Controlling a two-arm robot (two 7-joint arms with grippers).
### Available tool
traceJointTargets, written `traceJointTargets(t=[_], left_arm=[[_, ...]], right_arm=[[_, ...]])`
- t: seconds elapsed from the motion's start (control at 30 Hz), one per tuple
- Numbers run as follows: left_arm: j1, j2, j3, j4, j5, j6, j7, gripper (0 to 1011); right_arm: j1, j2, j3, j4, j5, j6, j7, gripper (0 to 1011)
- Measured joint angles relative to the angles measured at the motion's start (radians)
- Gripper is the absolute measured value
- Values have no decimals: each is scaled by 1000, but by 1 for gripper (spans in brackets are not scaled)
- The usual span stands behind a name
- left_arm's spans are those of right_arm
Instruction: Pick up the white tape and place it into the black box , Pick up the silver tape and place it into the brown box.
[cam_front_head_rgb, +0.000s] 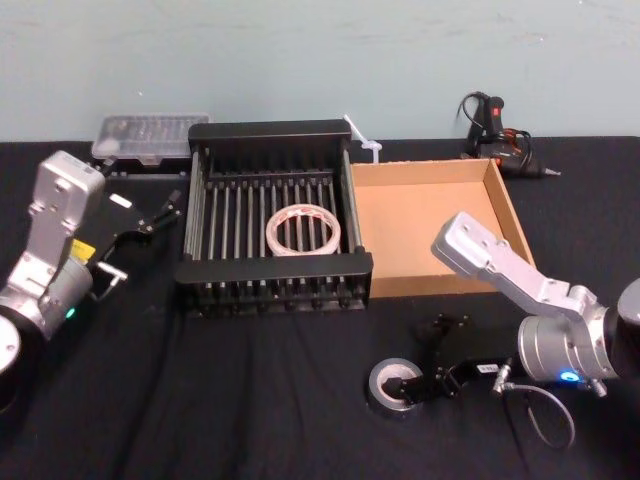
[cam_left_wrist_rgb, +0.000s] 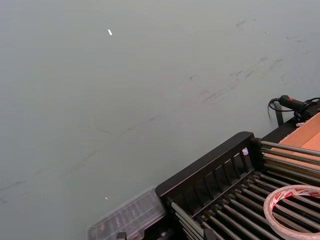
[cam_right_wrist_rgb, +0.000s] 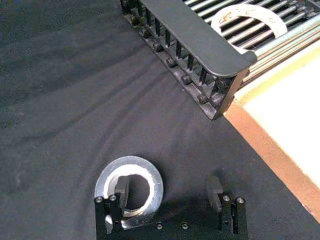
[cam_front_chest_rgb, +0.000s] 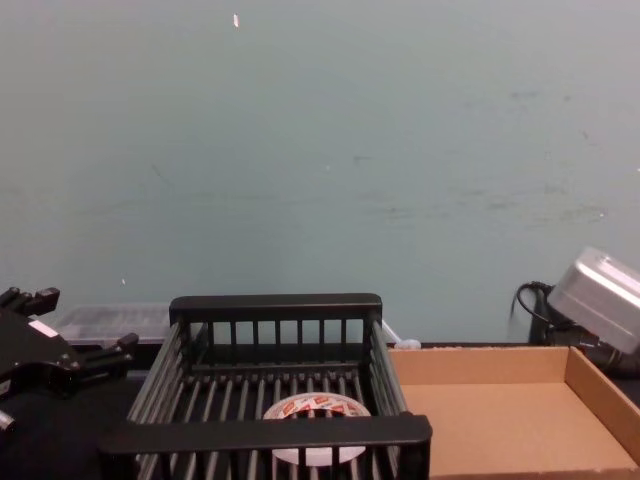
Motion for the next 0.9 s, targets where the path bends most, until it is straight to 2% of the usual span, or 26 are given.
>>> traceJointTargets(t=[0.53, 0.8, 0.9], left_arm=[[0, 0, 0, 0, 0, 0, 0, 1001], [0, 0, 0, 0, 0, 0, 0, 1001], [0, 0, 0, 0, 0, 0, 0, 1001]], right_arm=[[-1, 1, 0, -1, 0, 0, 0, 997], [-1, 1, 1, -2, 1, -1, -1, 835], [-1, 1, 1, -2, 1, -1, -1, 743]])
